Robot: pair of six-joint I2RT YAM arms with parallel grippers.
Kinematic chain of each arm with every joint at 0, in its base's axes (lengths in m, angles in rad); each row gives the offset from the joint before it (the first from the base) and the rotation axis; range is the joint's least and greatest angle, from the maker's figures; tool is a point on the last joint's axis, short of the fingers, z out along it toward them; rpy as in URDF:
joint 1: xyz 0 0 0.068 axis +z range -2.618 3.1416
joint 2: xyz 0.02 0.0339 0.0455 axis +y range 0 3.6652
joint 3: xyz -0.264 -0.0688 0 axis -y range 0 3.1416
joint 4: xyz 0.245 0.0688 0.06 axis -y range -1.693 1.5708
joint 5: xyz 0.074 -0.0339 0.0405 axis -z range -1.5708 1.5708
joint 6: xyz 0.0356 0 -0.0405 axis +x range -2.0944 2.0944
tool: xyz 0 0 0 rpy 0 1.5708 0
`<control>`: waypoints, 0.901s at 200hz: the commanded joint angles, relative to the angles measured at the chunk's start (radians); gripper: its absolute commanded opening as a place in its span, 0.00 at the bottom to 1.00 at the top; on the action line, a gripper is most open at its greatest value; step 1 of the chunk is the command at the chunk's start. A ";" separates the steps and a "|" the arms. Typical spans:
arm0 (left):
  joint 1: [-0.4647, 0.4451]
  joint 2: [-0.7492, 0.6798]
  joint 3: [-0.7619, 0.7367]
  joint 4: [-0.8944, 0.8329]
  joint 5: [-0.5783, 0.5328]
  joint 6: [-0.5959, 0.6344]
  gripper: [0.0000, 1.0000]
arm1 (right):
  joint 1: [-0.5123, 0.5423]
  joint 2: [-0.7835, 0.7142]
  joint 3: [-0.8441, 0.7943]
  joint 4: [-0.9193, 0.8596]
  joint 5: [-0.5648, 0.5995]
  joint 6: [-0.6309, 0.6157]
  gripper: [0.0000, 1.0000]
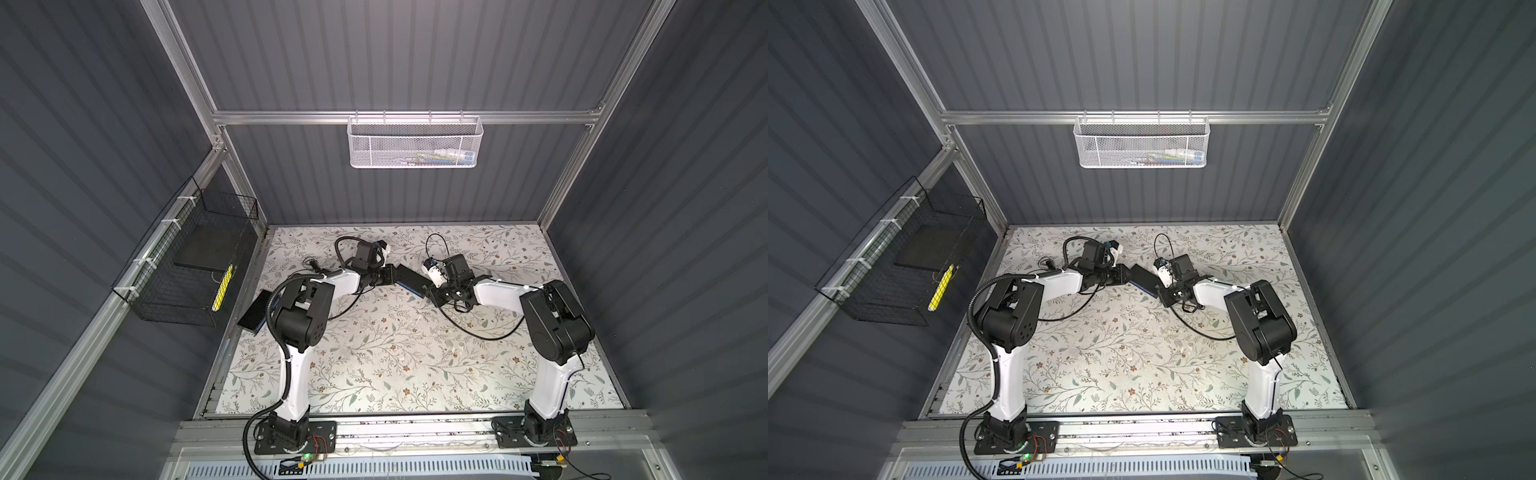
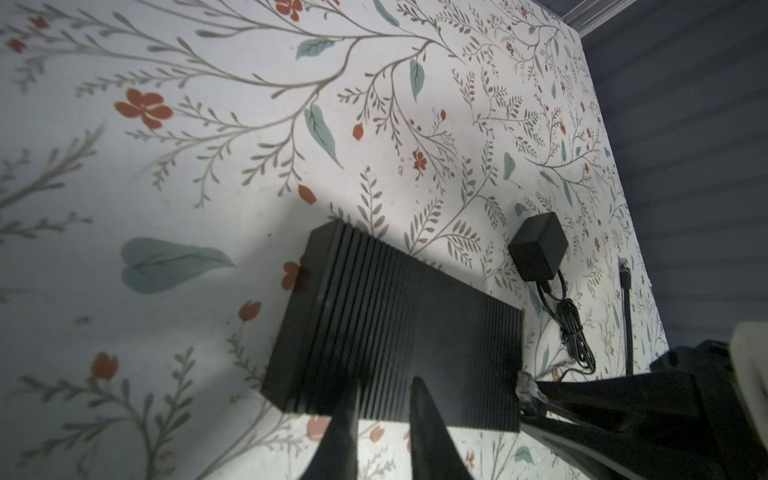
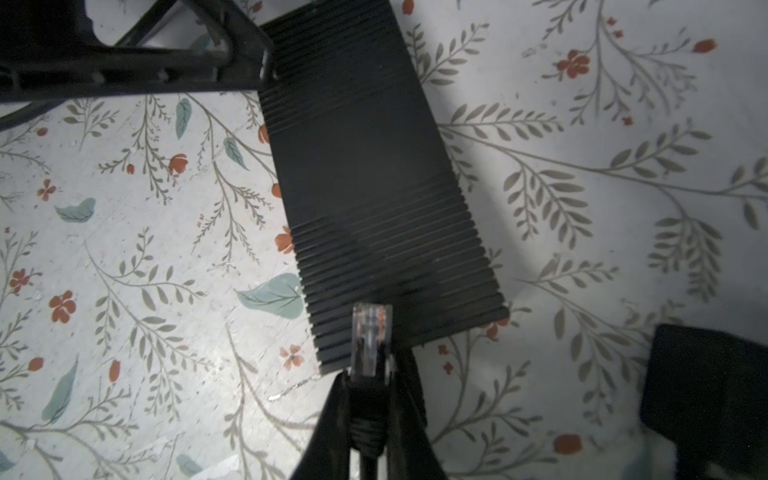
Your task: Insert the plug into the switch port
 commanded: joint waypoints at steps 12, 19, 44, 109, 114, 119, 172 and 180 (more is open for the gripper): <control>0.001 -0.066 0.068 -0.117 0.008 0.077 0.24 | -0.001 -0.036 0.009 -0.109 -0.048 -0.006 0.11; 0.000 -0.070 0.110 -0.146 0.008 0.106 0.24 | -0.001 -0.055 -0.006 -0.113 -0.041 0.004 0.11; 0.000 -0.043 0.261 -0.229 0.010 0.211 0.26 | 0.000 -0.143 -0.078 -0.096 -0.014 0.052 0.12; -0.009 0.235 0.594 -0.259 0.171 0.280 0.27 | 0.063 -0.210 -0.157 0.000 -0.025 0.266 0.10; -0.009 0.252 0.611 -0.264 0.175 0.283 0.27 | 0.068 -0.208 -0.163 0.017 -0.025 0.282 0.10; -0.010 0.269 0.634 -0.271 0.180 0.286 0.27 | 0.073 -0.205 -0.169 0.030 -0.022 0.297 0.10; -0.009 0.387 0.773 -0.311 0.194 0.313 0.28 | 0.095 -0.113 -0.148 0.133 -0.050 0.442 0.09; -0.009 0.406 0.798 -0.315 0.196 0.315 0.29 | 0.100 -0.093 -0.142 0.145 -0.052 0.459 0.08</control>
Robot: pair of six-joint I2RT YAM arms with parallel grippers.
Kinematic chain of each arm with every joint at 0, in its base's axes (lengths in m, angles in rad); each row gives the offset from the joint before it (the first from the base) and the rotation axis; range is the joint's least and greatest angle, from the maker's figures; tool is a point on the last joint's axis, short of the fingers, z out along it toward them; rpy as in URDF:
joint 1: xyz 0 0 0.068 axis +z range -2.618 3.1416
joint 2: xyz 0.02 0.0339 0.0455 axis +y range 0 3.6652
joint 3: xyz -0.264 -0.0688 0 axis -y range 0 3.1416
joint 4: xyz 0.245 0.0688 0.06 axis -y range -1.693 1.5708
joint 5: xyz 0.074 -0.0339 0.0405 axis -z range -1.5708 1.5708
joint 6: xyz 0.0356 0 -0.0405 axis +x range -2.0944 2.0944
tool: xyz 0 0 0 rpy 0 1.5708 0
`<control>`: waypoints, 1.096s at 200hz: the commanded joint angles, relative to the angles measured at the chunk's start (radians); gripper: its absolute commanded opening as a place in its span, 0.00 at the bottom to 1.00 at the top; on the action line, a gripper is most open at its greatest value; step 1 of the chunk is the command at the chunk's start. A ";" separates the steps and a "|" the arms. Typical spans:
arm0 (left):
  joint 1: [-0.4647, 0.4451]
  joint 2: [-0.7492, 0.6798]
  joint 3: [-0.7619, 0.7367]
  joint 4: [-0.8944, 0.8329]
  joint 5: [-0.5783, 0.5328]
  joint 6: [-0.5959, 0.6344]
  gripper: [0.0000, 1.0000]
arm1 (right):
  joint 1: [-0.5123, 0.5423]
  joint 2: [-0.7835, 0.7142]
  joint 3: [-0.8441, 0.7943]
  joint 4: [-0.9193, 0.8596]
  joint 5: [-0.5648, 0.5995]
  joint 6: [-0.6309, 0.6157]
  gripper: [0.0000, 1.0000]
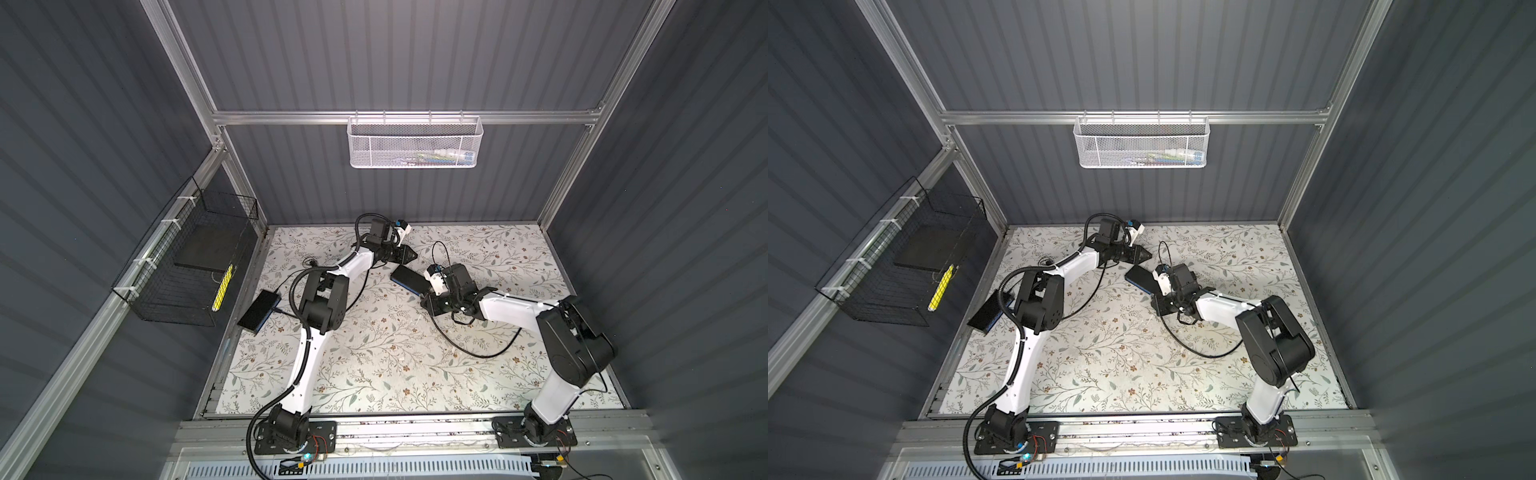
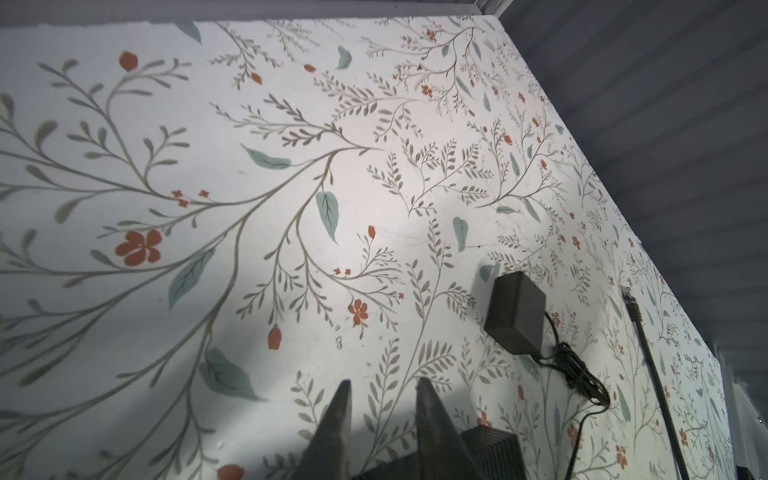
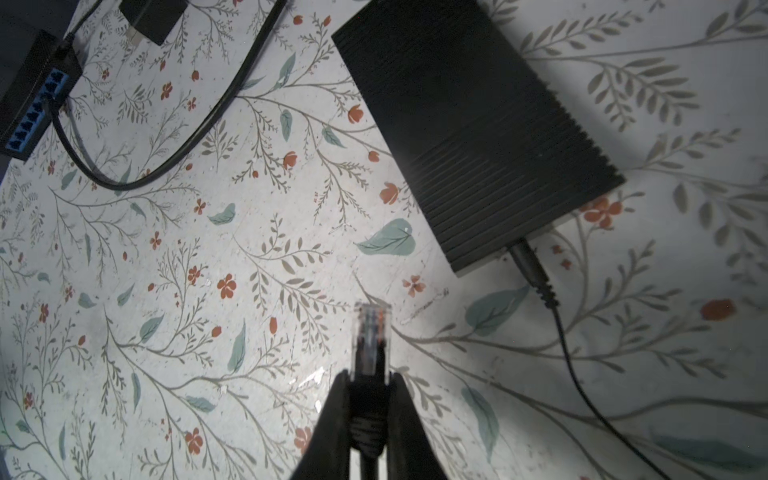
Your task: Insert the plug into the switch port
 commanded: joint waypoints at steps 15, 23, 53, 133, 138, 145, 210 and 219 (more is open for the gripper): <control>-0.004 0.057 0.154 -0.039 0.045 0.036 0.29 | 0.019 0.084 0.029 0.084 -0.013 0.121 0.08; -0.005 0.075 0.176 -0.040 0.051 0.030 0.29 | 0.018 0.093 0.034 0.091 -0.005 0.131 0.08; -0.004 0.126 0.231 -0.051 0.076 0.025 0.30 | 0.018 0.128 0.066 0.087 0.012 0.136 0.08; -0.006 0.170 0.244 -0.133 0.103 0.064 0.31 | -0.022 0.156 0.124 0.011 0.038 0.076 0.09; -0.005 0.172 0.247 -0.138 0.104 0.067 0.31 | -0.024 0.156 0.124 0.008 0.037 0.071 0.09; -0.006 0.175 0.254 -0.147 0.108 0.070 0.31 | -0.029 0.156 0.126 0.005 0.038 0.067 0.09; -0.006 0.112 0.135 -0.177 0.089 0.104 0.30 | -0.060 0.160 0.130 -0.007 0.043 0.024 0.09; -0.002 0.099 0.114 -0.180 0.082 0.110 0.30 | -0.063 0.160 0.132 -0.010 0.047 0.016 0.09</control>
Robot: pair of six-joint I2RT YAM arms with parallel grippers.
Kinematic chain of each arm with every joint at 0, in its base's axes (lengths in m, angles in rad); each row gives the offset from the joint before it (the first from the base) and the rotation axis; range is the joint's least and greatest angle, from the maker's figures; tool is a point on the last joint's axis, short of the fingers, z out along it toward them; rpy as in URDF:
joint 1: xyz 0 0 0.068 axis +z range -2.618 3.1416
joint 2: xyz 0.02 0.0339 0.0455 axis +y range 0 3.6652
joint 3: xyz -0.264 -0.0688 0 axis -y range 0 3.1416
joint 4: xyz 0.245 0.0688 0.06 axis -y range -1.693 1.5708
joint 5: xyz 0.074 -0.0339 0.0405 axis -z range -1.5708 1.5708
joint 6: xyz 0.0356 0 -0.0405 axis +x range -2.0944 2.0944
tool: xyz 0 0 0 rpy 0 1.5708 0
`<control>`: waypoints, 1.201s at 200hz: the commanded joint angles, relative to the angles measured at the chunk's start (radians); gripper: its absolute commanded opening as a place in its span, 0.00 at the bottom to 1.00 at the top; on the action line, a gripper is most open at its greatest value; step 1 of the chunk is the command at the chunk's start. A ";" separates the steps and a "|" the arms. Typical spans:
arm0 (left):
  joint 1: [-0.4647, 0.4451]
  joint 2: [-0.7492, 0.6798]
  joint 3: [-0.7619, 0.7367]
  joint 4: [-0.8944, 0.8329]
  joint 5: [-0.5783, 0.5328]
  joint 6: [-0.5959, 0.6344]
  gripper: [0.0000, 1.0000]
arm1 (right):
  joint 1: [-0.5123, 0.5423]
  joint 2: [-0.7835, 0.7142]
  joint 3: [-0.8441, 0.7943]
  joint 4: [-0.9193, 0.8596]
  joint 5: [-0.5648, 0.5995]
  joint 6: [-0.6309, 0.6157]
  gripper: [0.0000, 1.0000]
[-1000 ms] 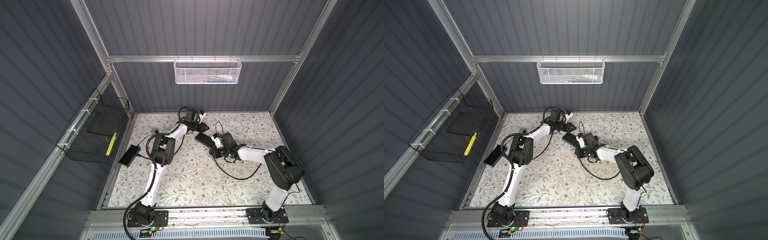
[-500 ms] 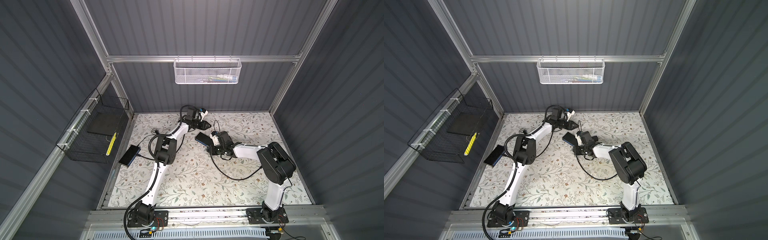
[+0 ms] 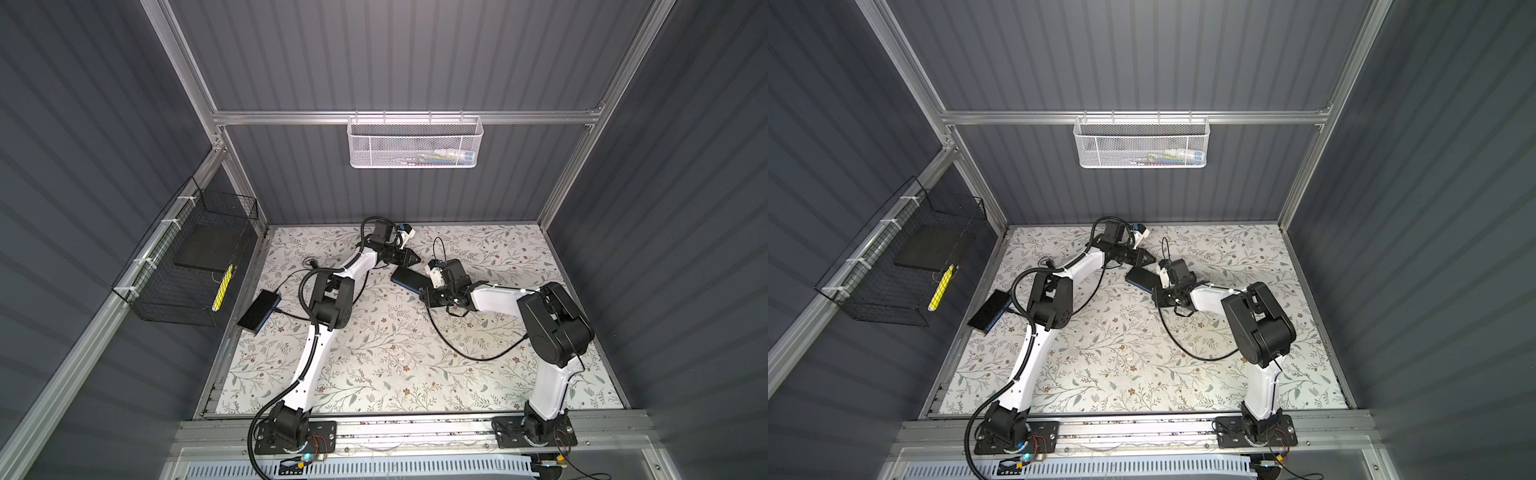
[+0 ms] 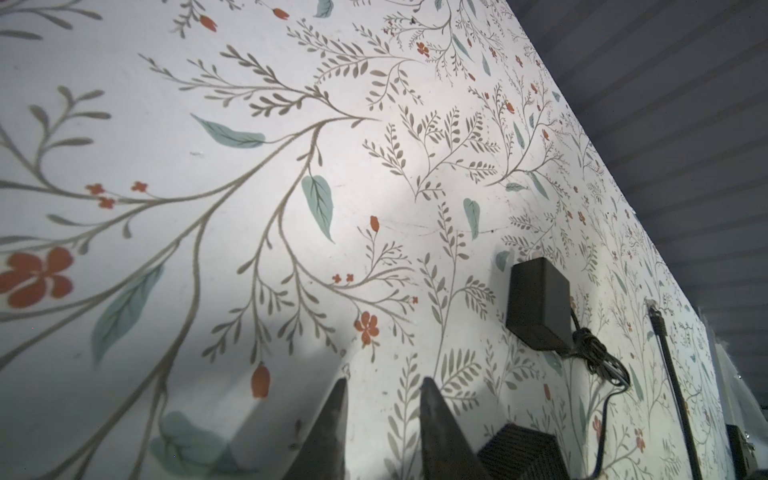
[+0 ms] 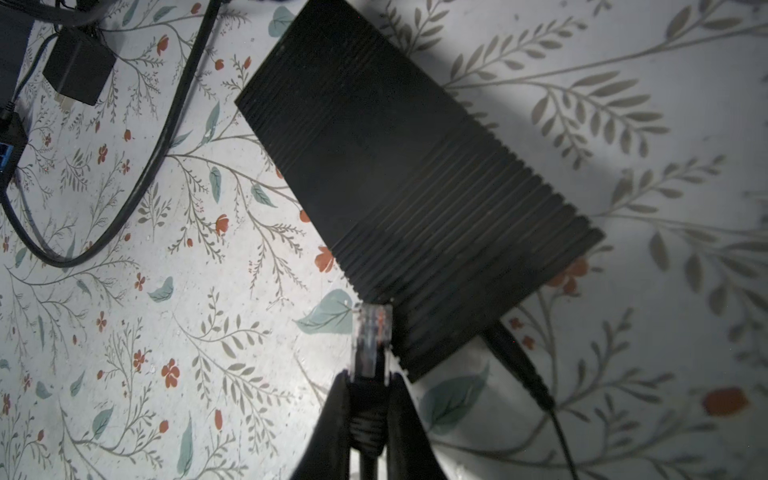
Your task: Insert the plug into the switch port
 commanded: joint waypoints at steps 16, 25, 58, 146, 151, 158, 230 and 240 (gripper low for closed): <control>0.003 -0.070 -0.105 -0.073 -0.010 0.039 0.30 | -0.024 0.023 0.033 -0.035 0.023 -0.053 0.09; 0.003 -0.085 -0.125 -0.074 -0.012 0.043 0.29 | -0.030 0.021 0.036 -0.039 0.026 -0.063 0.09; 0.012 -0.132 -0.199 -0.082 -0.033 0.050 0.29 | -0.046 0.003 0.042 -0.051 0.013 -0.128 0.09; 0.020 -0.289 -0.351 -0.065 -0.138 0.025 0.29 | 0.018 -0.137 -0.014 -0.217 -0.024 -0.237 0.10; 0.020 -0.296 -0.357 -0.062 -0.139 0.024 0.29 | 0.026 -0.138 -0.016 -0.217 -0.017 -0.232 0.10; 0.020 -0.303 -0.366 -0.058 -0.139 0.024 0.29 | 0.038 -0.135 -0.016 -0.216 -0.010 -0.223 0.10; 0.020 -0.303 -0.427 0.025 -0.072 -0.009 0.28 | 0.069 -0.023 0.060 -0.198 0.046 -0.134 0.08; 0.022 -0.297 -0.428 0.029 -0.063 -0.010 0.28 | 0.069 -0.016 0.065 -0.194 0.049 -0.129 0.08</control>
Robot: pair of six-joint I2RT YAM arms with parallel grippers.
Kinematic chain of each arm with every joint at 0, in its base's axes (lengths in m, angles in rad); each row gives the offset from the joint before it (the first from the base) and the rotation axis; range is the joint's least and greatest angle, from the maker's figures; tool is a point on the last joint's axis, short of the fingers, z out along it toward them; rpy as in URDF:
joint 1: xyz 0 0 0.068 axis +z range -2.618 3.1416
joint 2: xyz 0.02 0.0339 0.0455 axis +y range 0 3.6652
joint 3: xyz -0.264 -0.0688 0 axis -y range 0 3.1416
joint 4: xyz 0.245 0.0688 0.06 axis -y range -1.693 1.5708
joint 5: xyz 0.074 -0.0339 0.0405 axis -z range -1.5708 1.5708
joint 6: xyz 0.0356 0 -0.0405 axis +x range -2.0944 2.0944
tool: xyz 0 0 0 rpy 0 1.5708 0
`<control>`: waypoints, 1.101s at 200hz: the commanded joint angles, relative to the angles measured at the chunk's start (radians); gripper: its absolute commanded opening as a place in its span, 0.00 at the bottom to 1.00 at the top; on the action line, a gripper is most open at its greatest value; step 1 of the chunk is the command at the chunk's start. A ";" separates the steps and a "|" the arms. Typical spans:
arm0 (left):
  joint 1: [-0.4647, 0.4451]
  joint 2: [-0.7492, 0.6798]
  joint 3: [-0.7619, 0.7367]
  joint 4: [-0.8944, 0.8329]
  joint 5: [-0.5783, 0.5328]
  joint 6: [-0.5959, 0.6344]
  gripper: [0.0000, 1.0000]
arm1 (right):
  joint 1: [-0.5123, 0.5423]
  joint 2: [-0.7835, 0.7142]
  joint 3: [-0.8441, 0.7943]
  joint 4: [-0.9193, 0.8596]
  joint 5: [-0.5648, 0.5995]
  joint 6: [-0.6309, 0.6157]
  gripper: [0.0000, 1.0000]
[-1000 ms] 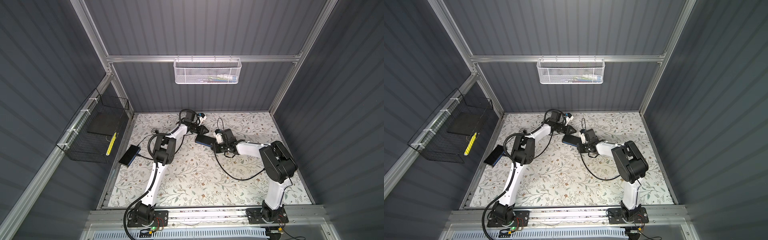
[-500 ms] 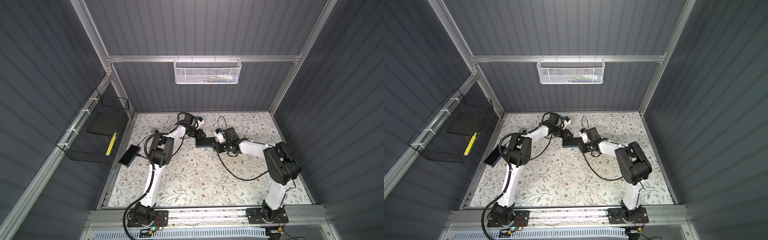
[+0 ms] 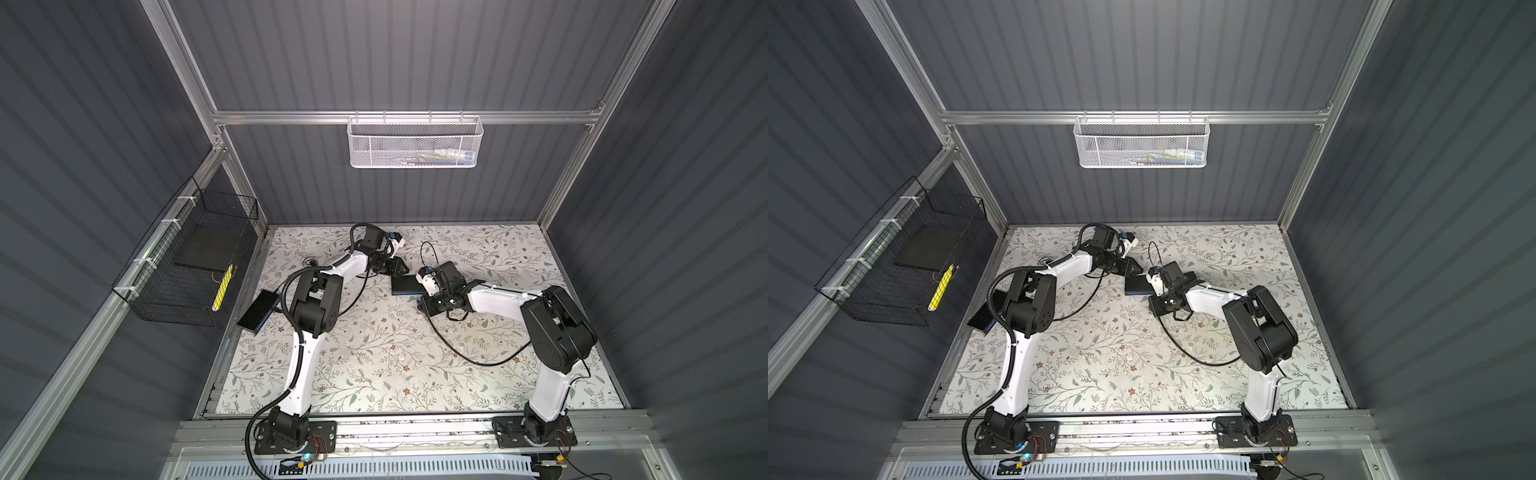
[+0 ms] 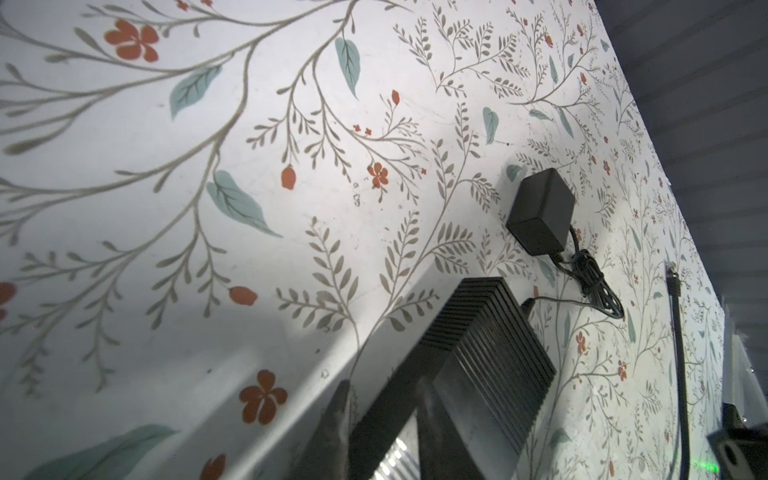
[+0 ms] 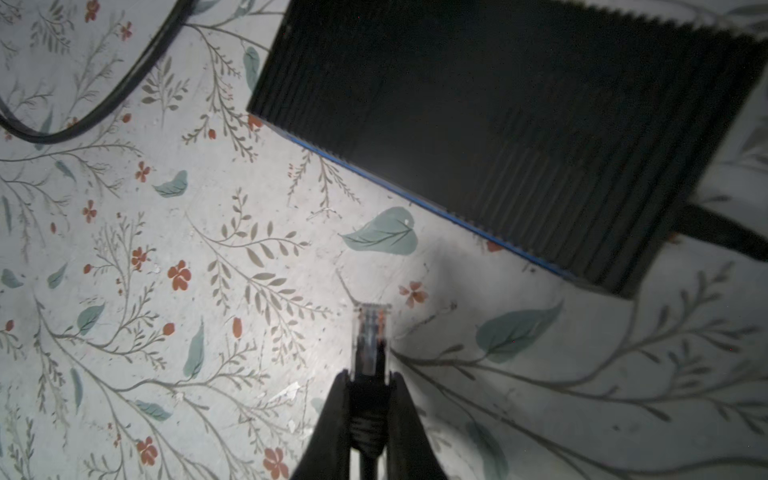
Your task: Insert the plug into the switch port
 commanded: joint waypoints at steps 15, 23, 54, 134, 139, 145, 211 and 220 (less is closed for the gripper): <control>0.008 -0.002 -0.018 0.036 0.056 -0.021 0.28 | 0.005 0.025 0.035 0.016 0.028 0.041 0.08; 0.008 0.000 -0.023 0.045 0.064 -0.029 0.28 | 0.004 0.034 0.038 0.021 0.029 0.048 0.09; 0.008 -0.003 -0.047 0.058 0.090 -0.034 0.28 | 0.000 0.051 0.035 0.035 0.053 0.072 0.09; 0.008 -0.015 -0.109 0.103 0.117 -0.052 0.28 | -0.013 0.091 0.106 -0.045 0.092 0.074 0.09; 0.008 -0.018 -0.110 0.102 0.113 -0.052 0.28 | -0.013 0.090 0.105 -0.049 0.094 0.069 0.09; 0.008 -0.020 -0.113 0.105 0.110 -0.050 0.28 | -0.014 0.085 0.105 -0.056 0.097 0.063 0.09; 0.014 -0.017 -0.100 0.110 0.118 -0.055 0.28 | -0.033 0.059 0.101 -0.122 0.122 0.008 0.09; 0.014 -0.017 -0.100 0.112 0.124 -0.057 0.28 | -0.034 0.062 0.108 -0.123 0.119 0.007 0.09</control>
